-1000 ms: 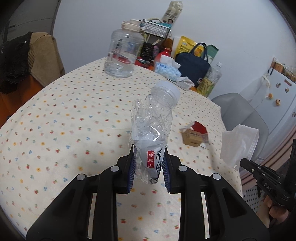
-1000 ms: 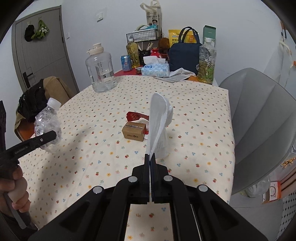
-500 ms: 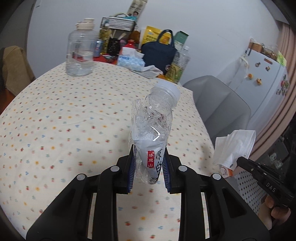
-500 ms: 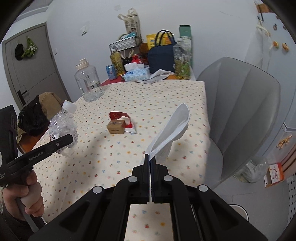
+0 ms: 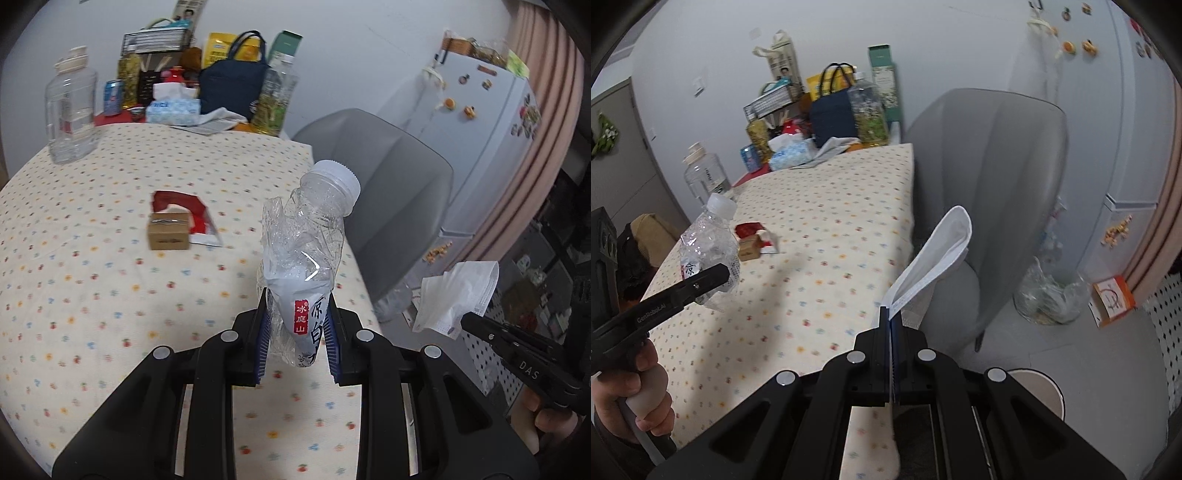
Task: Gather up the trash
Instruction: 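Carry the bottle and napkin in both grippers over the beige bin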
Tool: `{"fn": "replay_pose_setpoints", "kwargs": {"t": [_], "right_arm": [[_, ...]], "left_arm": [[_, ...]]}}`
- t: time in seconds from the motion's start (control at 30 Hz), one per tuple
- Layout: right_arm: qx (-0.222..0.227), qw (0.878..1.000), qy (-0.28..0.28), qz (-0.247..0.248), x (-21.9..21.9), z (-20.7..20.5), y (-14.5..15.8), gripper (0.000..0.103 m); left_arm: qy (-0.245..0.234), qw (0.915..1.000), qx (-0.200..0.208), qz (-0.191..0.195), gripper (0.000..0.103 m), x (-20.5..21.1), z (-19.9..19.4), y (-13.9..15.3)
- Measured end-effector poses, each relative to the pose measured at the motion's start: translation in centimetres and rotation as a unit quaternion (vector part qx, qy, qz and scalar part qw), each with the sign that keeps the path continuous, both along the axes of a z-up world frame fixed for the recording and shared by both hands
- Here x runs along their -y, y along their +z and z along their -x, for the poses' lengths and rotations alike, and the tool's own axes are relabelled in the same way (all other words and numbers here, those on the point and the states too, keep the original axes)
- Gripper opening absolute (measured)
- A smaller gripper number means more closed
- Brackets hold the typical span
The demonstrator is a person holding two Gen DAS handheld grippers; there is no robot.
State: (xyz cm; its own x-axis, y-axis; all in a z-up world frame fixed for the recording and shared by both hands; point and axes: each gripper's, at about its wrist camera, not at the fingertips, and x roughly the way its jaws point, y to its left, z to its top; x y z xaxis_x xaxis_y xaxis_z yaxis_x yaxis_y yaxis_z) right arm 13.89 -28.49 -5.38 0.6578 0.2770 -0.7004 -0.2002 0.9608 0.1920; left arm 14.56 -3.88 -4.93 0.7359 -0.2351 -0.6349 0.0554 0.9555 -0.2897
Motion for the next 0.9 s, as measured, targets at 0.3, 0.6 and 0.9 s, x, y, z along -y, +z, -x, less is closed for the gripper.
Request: {"fn": "replay_pose_setpoints", "kwargs": {"t": [0.3, 0.6, 0.9], "right_arm": [[-0.024, 0.998, -0.05, -0.01, 5.2, 0.6, -2.6, 0.002], [-0.053, 0.993, -0.096, -0.031, 10.2, 1.2, -5.9, 0.002], [-0.089, 0.986, -0.129, -0.051, 14.1, 1.4, -10.1, 0.002]], "left_arm": [[-0.05, 0.9985, -0.012, -0.016, 0.026, 5.6, -1.3, -0.6], [-0.097, 0.9939, -0.035, -0.039, 0.026, 11.6, -2.4, -2.2], [-0.143, 0.9851, -0.067, -0.069, 0.026, 17.3, -3.6, -4.6]]}}
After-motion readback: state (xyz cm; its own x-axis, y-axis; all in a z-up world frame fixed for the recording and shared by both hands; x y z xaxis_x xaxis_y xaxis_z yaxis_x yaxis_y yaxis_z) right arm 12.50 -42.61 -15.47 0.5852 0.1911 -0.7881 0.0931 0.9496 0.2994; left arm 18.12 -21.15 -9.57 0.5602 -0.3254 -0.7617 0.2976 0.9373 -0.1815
